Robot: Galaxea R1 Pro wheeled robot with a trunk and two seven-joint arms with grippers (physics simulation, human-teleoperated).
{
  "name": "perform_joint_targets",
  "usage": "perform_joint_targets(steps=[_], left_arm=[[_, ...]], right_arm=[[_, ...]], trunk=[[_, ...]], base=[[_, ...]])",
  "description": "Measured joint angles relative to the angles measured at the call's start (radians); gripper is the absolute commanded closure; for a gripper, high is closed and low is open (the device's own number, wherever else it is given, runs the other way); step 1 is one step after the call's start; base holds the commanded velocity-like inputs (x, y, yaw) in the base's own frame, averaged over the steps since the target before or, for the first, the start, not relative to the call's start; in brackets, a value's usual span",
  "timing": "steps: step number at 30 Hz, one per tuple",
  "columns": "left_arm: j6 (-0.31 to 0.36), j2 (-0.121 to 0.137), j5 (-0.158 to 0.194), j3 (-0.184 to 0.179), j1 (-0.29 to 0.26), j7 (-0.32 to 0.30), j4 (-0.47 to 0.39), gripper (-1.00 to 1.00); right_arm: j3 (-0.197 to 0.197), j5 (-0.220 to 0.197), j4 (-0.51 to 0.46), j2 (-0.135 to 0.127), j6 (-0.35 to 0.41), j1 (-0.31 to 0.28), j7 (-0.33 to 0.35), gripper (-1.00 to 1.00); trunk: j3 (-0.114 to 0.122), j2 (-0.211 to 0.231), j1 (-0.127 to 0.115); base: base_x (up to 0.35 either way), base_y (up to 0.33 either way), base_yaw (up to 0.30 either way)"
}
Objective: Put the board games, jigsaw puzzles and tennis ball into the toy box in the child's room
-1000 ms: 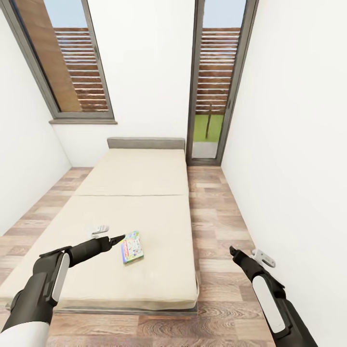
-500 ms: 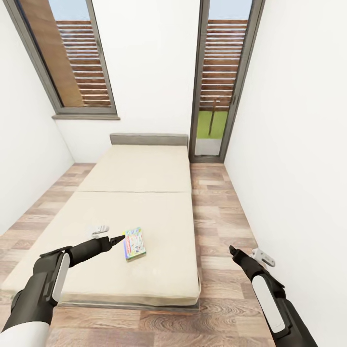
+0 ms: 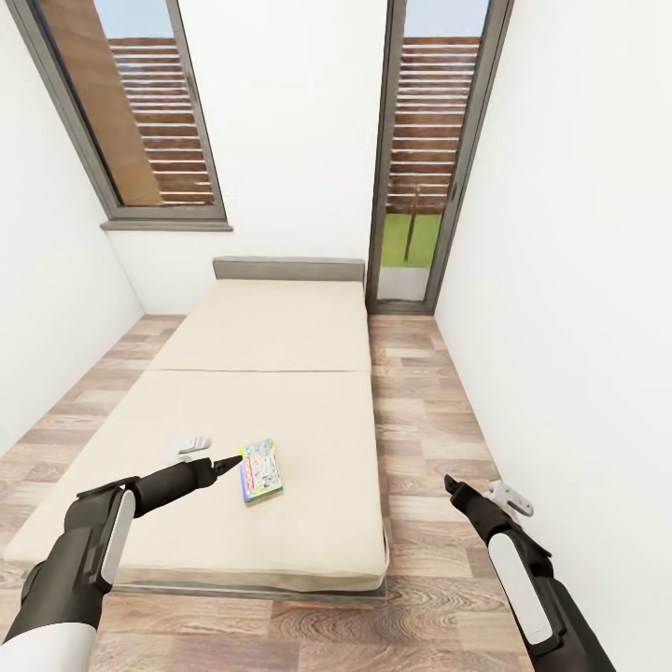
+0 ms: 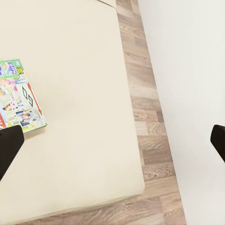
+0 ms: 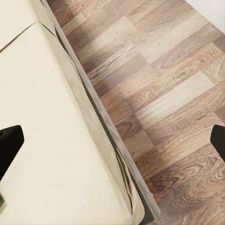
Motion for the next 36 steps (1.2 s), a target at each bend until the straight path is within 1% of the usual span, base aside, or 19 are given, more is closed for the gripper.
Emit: perform_joint_targets(steps=[19, 24, 36], left_arm=[[0.000, 0.000, -0.001, 0.000, 0.000, 0.000, 0.000, -1.00], [-0.001, 0.000, -0.001, 0.000, 0.000, 0.000, 0.000, -1.00], [0.000, 0.001, -0.002, -0.002, 0.000, 0.004, 0.000, -1.00]], right_arm=[[0.000, 0.000, 0.000, 0.000, 0.001, 0.000, 0.001, -1.00], [0.000, 0.000, 0.001, 0.000, 0.001, 0.000, 0.001, -1.00], [0.001, 0.000, 0.001, 0.003, 0.002, 0.000, 0.001, -1.00]], trunk=[[0.000, 0.000, 0.000], [0.004, 0.000, 0.000], [0.017, 0.000, 0.000]], base=[[0.000, 0.000, -0.006], [0.000, 0.000, -0.138], [0.000, 0.008, -0.204]])
